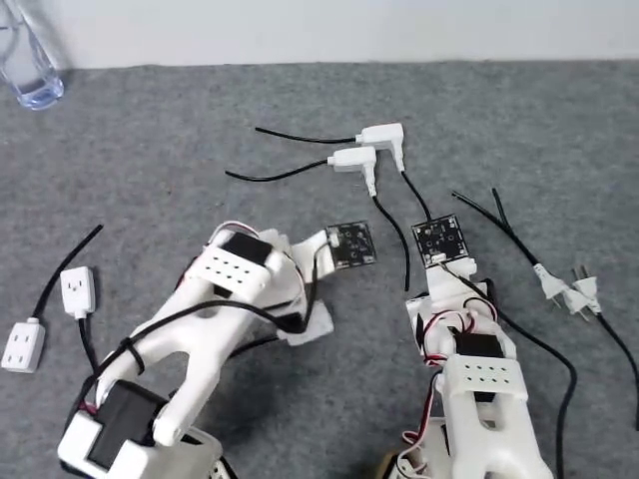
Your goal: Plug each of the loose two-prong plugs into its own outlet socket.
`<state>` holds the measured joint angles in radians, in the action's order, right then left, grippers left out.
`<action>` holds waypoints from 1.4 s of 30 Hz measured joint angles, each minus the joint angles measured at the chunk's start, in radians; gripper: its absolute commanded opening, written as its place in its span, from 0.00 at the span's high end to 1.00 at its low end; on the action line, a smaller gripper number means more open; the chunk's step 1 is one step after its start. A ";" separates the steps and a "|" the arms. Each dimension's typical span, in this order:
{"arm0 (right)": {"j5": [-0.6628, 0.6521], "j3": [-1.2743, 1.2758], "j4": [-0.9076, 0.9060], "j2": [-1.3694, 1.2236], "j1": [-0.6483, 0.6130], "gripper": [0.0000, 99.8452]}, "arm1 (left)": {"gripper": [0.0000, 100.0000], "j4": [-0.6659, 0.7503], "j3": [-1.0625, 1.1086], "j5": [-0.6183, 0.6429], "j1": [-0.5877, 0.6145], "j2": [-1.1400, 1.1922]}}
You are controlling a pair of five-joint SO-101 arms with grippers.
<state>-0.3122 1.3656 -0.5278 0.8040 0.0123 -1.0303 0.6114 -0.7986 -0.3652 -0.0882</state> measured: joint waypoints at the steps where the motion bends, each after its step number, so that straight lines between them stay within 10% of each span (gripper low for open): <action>1: 0.000 0.000 0.000 0.000 -0.002 0.67 | 0.70 0.011 0.000 -0.003 0.011 0.000; 42: 0.000 0.000 0.000 0.000 -0.026 0.67 | 0.70 0.192 0.146 0.221 0.003 0.000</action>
<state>-0.3122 1.3656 -0.5278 0.8040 -0.0138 -0.8385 0.7572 -0.5777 -0.3621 -0.0882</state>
